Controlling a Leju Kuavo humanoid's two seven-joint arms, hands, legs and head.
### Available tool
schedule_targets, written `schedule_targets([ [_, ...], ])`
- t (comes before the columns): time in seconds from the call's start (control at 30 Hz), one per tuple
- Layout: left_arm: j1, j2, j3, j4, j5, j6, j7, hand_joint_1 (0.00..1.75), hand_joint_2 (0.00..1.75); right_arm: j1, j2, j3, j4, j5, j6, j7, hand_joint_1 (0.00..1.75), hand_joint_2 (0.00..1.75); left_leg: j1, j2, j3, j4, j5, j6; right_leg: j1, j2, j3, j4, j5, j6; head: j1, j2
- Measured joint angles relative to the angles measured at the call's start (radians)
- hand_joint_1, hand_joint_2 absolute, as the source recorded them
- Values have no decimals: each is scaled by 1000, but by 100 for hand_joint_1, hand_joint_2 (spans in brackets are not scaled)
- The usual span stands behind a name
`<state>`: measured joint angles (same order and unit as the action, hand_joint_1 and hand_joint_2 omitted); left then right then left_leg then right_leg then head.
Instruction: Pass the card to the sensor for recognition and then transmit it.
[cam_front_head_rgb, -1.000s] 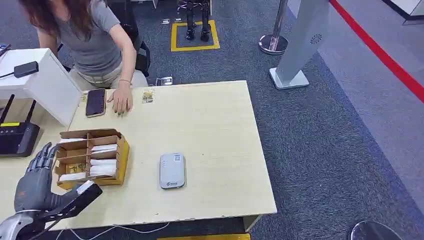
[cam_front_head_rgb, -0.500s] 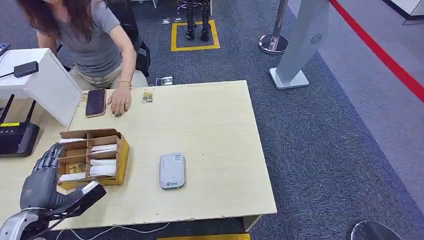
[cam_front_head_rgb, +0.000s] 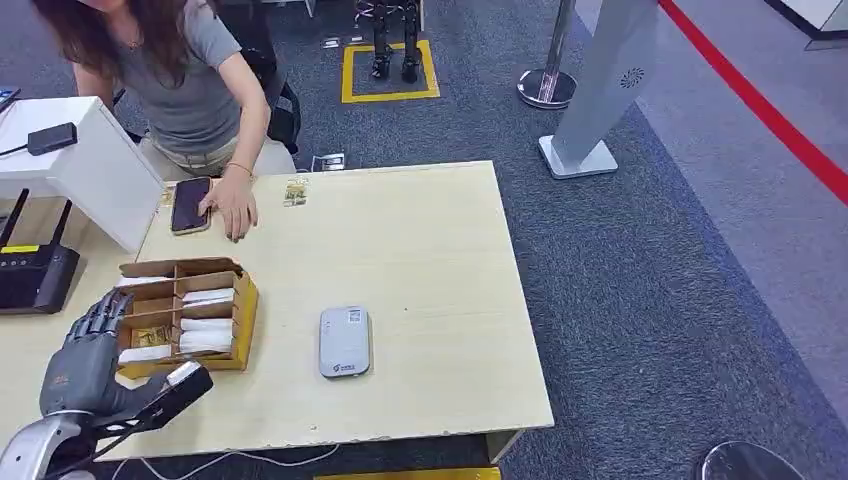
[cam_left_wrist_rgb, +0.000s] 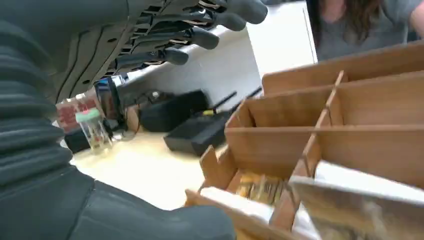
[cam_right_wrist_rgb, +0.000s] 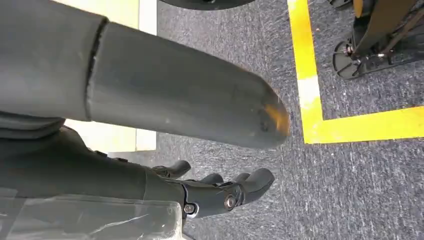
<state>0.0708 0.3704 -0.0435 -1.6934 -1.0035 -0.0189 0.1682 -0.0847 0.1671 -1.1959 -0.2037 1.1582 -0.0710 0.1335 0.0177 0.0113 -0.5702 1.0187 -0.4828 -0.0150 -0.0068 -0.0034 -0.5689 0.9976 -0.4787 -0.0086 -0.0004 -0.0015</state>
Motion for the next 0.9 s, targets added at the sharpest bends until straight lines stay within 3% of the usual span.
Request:
schedule_targets([
  [0.07,-1,-12,-3,-1,-53,58,14,0,175,0,0,-2,0,0,-2,-3,0,0,0,0,0,0,0,0,0,0,0,0,0,0,0,0],
  [0.17,29,-48,-3,-54,-217,182,98,0,175,0,0,-2,0,4,-4,-11,0,0,0,0,0,0,0,0,0,0,0,0,0,0,0,0],
  [0.27,71,-72,18,-121,-197,229,103,0,175,0,0,-2,0,16,-4,-12,0,0,-1,0,-1,0,-1,1,0,0,0,-1,0,1,0,0],
  [0.33,93,-85,53,-151,-76,247,39,0,175,0,0,-1,0,21,-2,-12,0,0,0,0,-1,0,-1,1,0,0,0,-1,-1,1,0,0],
  [0.5,140,-151,195,-191,301,273,-207,0,175,0,0,1,0,36,4,-12,0,0,0,0,-1,0,-1,1,0,0,0,-1,-1,0,0,0],
  [0.6,156,-205,290,-206,400,274,-289,0,175,0,0,4,0,39,2,-12,0,0,0,0,-1,0,-1,1,0,0,0,-1,-1,0,0,0],
  [0.77,165,-276,425,-211,474,175,-317,0,175,0,0,4,0,36,-5,-12,0,0,0,0,-1,0,-1,1,0,0,1,-1,-1,1,0,0],
  [0.9,178,-315,498,-210,469,116,-314,0,175,0,0,4,0,36,-11,-8,0,0,0,0,-1,0,-1,1,0,0,1,-1,-1,1,0,0],
])
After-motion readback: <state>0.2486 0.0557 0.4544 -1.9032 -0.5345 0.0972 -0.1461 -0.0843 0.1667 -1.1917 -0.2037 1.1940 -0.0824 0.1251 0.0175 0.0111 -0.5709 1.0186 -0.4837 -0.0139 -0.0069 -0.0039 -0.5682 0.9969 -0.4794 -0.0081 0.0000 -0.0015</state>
